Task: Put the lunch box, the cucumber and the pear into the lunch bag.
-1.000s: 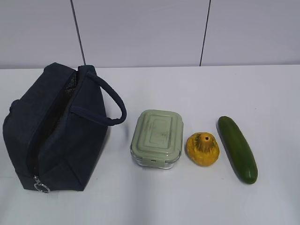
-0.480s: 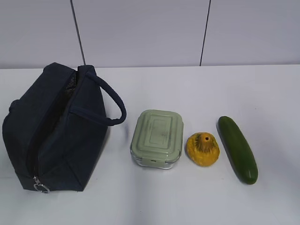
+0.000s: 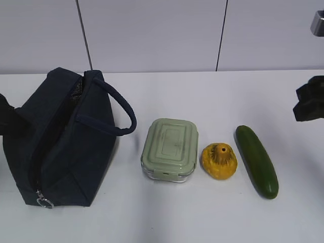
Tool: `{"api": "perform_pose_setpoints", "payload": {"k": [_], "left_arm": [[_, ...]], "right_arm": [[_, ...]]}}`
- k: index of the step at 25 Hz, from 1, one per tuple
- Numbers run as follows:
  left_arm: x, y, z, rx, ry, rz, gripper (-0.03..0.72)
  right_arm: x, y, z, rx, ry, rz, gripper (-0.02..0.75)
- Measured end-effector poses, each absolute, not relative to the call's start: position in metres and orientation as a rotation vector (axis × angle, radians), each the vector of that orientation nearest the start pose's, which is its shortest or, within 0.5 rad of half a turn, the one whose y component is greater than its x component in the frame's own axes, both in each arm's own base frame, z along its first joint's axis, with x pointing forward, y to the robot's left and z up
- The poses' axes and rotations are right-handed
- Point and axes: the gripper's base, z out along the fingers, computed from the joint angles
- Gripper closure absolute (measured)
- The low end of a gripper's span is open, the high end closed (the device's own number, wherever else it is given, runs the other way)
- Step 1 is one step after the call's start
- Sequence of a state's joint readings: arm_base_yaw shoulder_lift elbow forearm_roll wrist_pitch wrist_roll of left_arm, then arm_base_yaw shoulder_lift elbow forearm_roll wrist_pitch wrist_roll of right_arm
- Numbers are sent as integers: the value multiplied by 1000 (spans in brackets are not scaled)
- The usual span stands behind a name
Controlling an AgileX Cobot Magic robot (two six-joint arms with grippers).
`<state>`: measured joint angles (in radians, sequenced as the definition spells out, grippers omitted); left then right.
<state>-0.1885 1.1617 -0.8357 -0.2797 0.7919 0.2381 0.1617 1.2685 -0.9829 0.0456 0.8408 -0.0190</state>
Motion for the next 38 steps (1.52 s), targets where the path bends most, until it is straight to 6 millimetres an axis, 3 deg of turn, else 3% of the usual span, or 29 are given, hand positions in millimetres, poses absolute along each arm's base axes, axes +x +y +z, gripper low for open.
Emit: {"api": "perform_pose_setpoints", "payload": {"k": [7, 9, 12, 15, 23, 29, 38], "left_arm": [[225, -61, 268, 363, 2604, -303, 355], [228, -61, 266, 360, 2607, -301, 413], [230, -61, 264, 357, 2606, -298, 609], [231, -61, 264, 357, 2599, -292, 690], [232, -61, 265, 353, 2584, -288, 703], [232, -61, 265, 355, 2583, -285, 703], [232, -60, 265, 364, 2583, -272, 703]], "right_arm": [[282, 49, 293, -260, 2637, 90, 343], [290, 50, 292, -275, 2640, 87, 343], [302, 52, 286, -289, 2655, 82, 343], [313, 54, 283, -294, 2672, 82, 339], [354, 62, 270, -304, 2767, 88, 152], [378, 66, 230, -310, 2866, 86, 145], [389, 68, 157, -323, 3078, 75, 145]]}}
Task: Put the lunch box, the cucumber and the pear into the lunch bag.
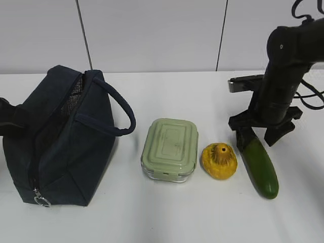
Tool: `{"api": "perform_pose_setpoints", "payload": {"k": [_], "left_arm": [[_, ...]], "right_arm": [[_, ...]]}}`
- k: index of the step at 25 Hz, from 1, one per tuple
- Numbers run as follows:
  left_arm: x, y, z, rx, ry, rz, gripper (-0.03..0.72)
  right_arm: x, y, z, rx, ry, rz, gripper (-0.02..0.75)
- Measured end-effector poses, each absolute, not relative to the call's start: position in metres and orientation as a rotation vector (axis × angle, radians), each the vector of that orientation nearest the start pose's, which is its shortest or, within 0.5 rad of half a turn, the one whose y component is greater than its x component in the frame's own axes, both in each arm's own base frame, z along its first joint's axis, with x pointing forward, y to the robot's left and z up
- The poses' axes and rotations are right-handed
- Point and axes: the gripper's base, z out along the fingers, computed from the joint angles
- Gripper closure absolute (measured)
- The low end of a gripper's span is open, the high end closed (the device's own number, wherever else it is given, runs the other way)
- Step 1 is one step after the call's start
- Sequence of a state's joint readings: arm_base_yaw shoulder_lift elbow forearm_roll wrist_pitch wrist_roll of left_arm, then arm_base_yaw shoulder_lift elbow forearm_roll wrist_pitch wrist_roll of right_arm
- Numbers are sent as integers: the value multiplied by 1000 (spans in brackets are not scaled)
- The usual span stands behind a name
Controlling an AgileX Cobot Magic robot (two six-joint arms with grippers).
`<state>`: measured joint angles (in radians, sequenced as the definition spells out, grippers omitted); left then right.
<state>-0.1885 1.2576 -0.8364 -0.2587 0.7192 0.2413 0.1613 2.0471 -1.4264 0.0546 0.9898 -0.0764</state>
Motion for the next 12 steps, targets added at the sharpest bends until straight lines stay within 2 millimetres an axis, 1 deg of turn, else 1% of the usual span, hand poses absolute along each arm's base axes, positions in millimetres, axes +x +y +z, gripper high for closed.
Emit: {"api": "perform_pose_setpoints", "payload": {"k": [3, 5, 6, 7, 8, 11, 12], "left_arm": [[232, -60, 265, 366, 2583, -270, 703], [232, -60, 265, 367, 2583, -269, 703], [232, -60, 265, 368, 2583, -268, 703], [232, -60, 265, 368, 2583, -267, 703], [232, -60, 265, 368, 2582, -267, 703], [232, -60, 265, 368, 2582, -266, 703], [232, -60, 265, 370, 2582, -264, 703]], "right_arm": [[388, 67, 144, -328, 3133, 72, 152], [387, 67, 139, -331, 3163, 71, 198], [387, 67, 138, -332, 3168, 71, 248], [387, 67, 139, -332, 3168, 71, 288], [388, 67, 140, -332, 3166, 71, 310], [393, 68, 148, -333, 3151, 73, 330], [396, 69, 153, -332, 3136, 74, 330]]}}
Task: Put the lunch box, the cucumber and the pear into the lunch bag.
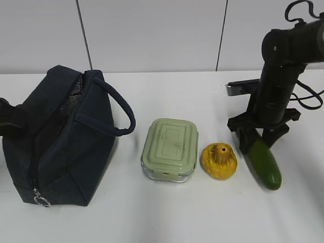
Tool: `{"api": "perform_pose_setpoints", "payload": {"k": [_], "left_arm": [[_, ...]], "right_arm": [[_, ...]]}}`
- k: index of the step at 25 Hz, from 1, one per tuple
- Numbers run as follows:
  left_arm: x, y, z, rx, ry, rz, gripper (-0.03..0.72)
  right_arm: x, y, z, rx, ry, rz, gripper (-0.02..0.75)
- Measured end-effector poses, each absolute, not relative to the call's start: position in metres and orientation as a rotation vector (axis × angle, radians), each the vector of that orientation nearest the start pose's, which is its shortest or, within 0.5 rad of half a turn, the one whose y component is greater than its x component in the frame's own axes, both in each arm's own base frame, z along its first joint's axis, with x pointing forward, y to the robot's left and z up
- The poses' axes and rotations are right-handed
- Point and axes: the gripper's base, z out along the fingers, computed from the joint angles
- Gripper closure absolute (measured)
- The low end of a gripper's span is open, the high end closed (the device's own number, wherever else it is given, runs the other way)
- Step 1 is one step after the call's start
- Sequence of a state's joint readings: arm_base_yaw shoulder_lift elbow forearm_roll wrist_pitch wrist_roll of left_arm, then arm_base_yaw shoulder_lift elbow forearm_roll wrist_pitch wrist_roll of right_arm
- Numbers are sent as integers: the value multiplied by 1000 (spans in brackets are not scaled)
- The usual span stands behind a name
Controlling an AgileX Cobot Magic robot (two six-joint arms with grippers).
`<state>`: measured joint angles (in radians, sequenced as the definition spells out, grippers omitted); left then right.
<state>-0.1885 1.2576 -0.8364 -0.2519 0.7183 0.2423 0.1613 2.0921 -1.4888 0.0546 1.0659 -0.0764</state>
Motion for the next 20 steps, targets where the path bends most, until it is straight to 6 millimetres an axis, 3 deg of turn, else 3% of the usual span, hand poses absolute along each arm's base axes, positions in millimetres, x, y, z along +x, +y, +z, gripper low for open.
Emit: {"api": "perform_pose_setpoints", "payload": {"k": [3, 7, 9, 12, 16, 20], "left_arm": [[232, -60, 265, 370, 2582, -264, 703], [232, -59, 265, 371, 2582, -263, 703], [232, -59, 265, 371, 2582, -263, 703], [232, -59, 265, 371, 2582, -263, 703], [232, -59, 265, 371, 2582, -263, 703], [233, -59, 265, 371, 2581, -261, 703]], "right_arm": [[406, 70, 189, -319, 3038, 92, 330], [411, 85, 269, -302, 2806, 316, 330], [407, 106, 305, -348, 2670, 553, 330], [397, 151, 342, -464, 2487, 862, 330], [380, 213, 360, -540, 2299, 1060, 330], [368, 269, 352, -606, 2169, 1131, 330]]}}
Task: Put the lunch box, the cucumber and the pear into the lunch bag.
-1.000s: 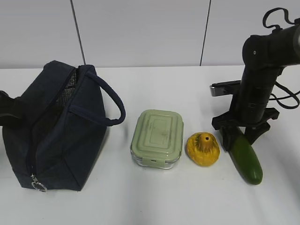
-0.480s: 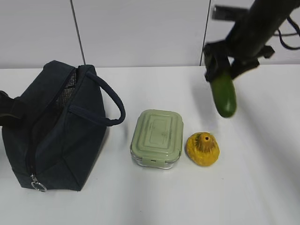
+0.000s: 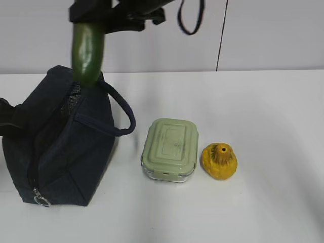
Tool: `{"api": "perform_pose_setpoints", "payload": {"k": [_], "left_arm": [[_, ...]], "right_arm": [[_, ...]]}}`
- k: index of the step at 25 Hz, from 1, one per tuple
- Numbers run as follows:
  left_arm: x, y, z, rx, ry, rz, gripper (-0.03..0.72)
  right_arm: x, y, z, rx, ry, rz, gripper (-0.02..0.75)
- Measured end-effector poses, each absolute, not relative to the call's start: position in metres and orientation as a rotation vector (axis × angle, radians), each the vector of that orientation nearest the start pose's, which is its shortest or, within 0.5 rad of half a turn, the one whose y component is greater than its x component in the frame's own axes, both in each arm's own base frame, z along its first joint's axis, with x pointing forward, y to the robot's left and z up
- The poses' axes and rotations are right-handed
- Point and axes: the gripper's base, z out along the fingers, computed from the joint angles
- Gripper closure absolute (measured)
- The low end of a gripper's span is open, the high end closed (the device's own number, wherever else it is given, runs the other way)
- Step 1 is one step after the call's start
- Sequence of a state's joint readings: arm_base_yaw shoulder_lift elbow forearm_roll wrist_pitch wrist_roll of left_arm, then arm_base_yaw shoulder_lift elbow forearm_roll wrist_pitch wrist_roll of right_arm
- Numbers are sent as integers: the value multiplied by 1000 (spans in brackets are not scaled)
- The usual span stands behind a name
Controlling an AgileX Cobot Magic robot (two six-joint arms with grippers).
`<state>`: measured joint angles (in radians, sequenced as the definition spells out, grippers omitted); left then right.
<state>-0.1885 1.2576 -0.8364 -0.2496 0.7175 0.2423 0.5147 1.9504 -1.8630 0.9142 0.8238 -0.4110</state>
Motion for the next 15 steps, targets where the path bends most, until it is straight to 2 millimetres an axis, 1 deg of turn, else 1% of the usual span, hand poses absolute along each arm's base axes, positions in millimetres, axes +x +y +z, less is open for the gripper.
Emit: {"api": "perform_pose_setpoints", "payload": {"k": [2, 6, 8, 11, 13, 15], "left_arm": [[233, -59, 265, 371, 2581, -261, 703], [233, -59, 265, 373, 2581, -260, 703], [233, -59, 265, 373, 2581, -260, 703], [233, -59, 265, 373, 2581, -260, 703], [233, -59, 265, 373, 2581, -260, 703], [233, -59, 265, 373, 2581, -260, 703]], "right_arm": [[366, 292, 340, -634, 2131, 1137, 330], [365, 324, 310, -683, 2106, 1151, 330], [368, 330, 296, -733, 2094, 1128, 330], [371, 334, 280, -814, 2088, 1073, 323], [372, 334, 276, -857, 2075, 1039, 274], [372, 334, 276, -883, 2060, 1022, 190]]}}
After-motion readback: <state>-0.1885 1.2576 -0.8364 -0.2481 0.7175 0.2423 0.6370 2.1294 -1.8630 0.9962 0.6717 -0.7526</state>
